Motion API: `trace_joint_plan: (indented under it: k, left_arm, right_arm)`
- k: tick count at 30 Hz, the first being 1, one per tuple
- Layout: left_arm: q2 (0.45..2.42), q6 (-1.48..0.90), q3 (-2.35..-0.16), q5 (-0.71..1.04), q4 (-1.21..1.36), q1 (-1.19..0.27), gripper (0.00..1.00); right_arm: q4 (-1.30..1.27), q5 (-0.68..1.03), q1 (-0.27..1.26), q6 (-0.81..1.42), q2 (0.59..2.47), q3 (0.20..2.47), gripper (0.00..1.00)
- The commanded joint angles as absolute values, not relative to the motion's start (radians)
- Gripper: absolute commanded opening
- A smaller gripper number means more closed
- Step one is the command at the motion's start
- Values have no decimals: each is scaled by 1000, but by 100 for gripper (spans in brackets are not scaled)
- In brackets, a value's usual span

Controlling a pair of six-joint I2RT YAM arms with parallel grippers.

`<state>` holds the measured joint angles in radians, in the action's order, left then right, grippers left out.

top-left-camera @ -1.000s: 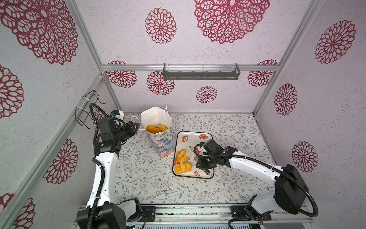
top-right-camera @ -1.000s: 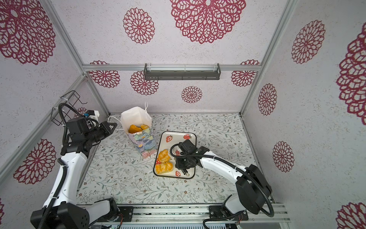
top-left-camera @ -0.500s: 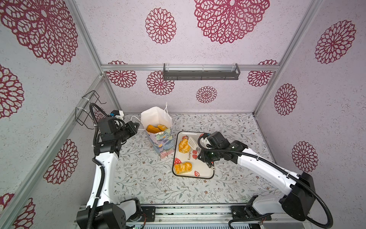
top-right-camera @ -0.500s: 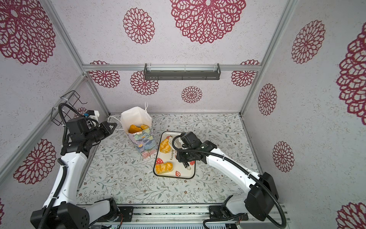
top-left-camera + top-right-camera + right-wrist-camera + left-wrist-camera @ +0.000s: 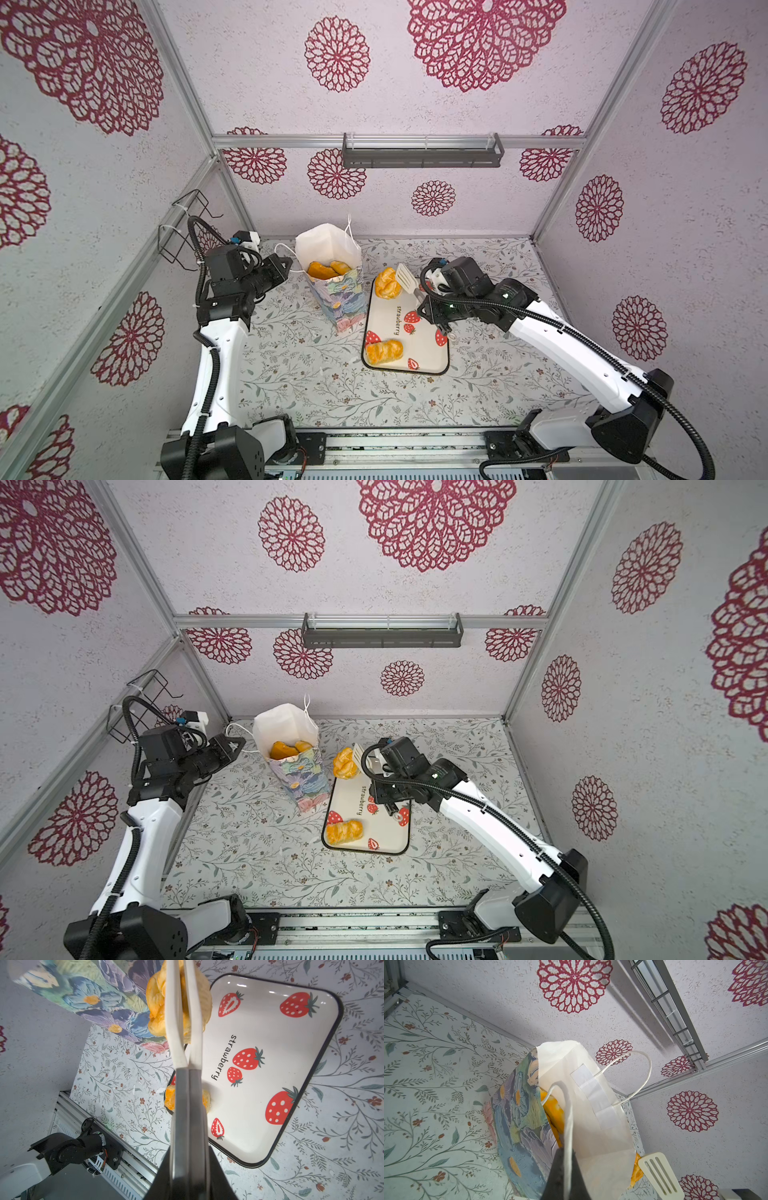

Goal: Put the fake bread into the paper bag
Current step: 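Lift the knotted bun with the right tongs and carry it to the bag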

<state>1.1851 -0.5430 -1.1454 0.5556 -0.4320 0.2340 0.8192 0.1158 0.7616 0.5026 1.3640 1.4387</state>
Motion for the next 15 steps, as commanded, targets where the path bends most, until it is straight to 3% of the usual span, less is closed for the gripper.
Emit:
trace_joint_plan:
  k: [1,15]
  left_arm:
    - [1182,-540,-1147,551,-430,241,0]
    - [1183,-537,-1149,558,-428,240,0]
  right_arm:
    - [836,82,756,461,1322,1529,9]
    - [887,85,757,417,1393,1752,9]
